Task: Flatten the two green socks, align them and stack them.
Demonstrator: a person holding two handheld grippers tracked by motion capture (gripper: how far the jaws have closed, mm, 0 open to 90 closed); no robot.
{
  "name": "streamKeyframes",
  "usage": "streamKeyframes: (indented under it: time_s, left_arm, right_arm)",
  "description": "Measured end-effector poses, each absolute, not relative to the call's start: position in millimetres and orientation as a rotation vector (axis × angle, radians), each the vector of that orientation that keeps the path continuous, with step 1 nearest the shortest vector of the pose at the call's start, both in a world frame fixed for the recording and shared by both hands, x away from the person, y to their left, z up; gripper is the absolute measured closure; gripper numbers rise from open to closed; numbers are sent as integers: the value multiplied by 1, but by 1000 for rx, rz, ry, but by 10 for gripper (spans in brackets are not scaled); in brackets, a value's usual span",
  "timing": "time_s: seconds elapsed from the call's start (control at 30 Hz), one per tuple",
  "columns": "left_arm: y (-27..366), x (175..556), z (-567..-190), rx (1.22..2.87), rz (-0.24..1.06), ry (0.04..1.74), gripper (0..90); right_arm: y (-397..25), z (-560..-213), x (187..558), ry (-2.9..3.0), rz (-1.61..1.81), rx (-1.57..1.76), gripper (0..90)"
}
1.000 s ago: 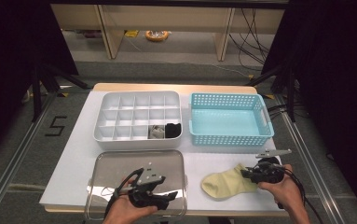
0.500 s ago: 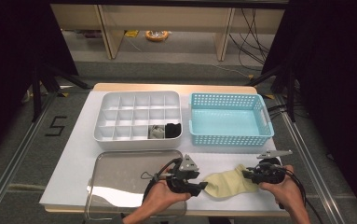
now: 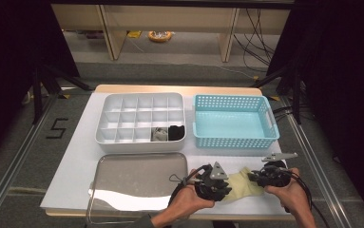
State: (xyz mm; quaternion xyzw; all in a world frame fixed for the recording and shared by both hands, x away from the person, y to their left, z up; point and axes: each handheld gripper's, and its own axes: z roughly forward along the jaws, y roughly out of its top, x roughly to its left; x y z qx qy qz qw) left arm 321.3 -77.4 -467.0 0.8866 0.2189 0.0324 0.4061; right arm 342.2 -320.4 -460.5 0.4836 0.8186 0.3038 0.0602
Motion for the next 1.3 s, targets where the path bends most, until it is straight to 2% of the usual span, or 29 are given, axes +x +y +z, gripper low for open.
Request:
streamKeyframes:
  time_s: [0.27, 0.37, 0.5, 0.77, 1.0, 1.13, 1.3]
  left_arm:
    - [-67, 328, -481, 2322, 140, 582, 809]
    - [-65, 326, -482, 2339, 165, 570, 809]
    - [-63, 325, -482, 2299, 158, 627, 807]
    - [-54, 324, -477, 2302, 195, 627, 775]
    - [-42, 325, -466, 2243, 187, 676, 700]
    - [-35, 333, -471, 2234, 173, 744, 622]
    - [-33, 338, -479, 2241, 86, 804, 504]
  right_arm:
    - [-324, -465, 345, 2457, 926, 1388, 758]
    - [-320, -464, 342, 2463, 893, 1460, 758]
    - [-319, -465, 343, 2468, 872, 1439, 762]
    - [-321, -468, 344, 2473, 878, 1418, 763]
    - [-322, -466, 345, 2483, 888, 1435, 754]
    - [-321, -466, 344, 2478, 894, 1464, 738]
    - [-320, -465, 343, 2467, 855, 1466, 710]
